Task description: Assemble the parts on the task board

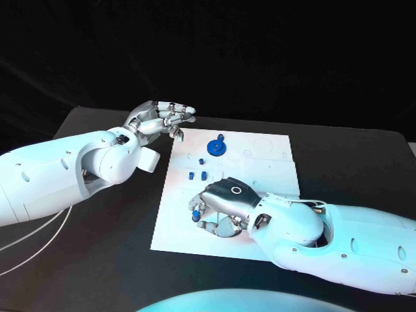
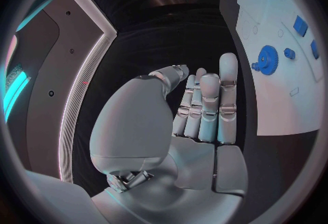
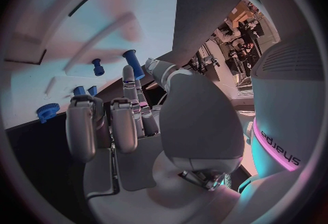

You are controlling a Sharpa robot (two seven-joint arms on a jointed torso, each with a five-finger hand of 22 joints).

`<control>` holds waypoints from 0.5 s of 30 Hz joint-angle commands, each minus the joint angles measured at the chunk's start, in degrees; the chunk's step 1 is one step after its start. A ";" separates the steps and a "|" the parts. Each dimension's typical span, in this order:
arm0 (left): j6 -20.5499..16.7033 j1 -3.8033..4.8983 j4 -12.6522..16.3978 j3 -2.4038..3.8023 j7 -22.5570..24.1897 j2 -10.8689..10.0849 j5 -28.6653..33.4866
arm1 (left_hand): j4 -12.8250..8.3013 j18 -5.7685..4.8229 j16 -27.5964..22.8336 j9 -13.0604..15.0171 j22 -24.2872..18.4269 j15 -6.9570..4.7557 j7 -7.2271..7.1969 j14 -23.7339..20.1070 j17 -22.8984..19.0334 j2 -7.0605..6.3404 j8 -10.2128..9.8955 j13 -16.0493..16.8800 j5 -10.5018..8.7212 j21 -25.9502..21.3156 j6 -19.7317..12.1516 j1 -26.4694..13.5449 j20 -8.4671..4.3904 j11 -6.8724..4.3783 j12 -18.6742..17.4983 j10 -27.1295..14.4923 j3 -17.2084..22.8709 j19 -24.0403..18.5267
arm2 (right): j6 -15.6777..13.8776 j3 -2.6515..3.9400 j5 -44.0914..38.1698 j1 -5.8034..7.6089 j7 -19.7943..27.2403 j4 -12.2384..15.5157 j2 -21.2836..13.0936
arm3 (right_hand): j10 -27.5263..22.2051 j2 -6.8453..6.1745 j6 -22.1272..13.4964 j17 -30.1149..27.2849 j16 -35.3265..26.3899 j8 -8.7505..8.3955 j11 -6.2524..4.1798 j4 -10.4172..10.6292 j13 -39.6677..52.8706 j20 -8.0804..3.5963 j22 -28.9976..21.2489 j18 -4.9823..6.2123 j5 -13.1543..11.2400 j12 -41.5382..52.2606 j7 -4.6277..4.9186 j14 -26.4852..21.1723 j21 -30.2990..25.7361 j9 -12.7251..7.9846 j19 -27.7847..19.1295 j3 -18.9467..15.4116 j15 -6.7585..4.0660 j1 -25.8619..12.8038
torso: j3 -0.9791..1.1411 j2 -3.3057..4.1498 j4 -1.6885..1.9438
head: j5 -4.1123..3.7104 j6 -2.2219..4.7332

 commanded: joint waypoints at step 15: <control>0.76 0.02 0.16 0.03 0.18 -0.18 0.23 | -0.25 0.86 0.30 -0.04 -0.10 0.03 0.11 -0.45 -0.05 0.12 0.05 0.04 -0.11 -0.20 -0.40 -0.24 0.21 0.11 0.37 -0.35 -0.18 0.09 | -8.65 0.53 -0.85 0.21 0.13 2.57 -3.86 | 0.16 -0.01 -0.40 3.07 -0.28 -0.29 0.28 -0.39 0.25 0.28 12.16 -0.50 0.58 0.05 0.28 3.37 0.16 -0.21 3.69 -0.15 0.50 -0.24 | 0.01 -0.02 -0.10 | -0.69 0.42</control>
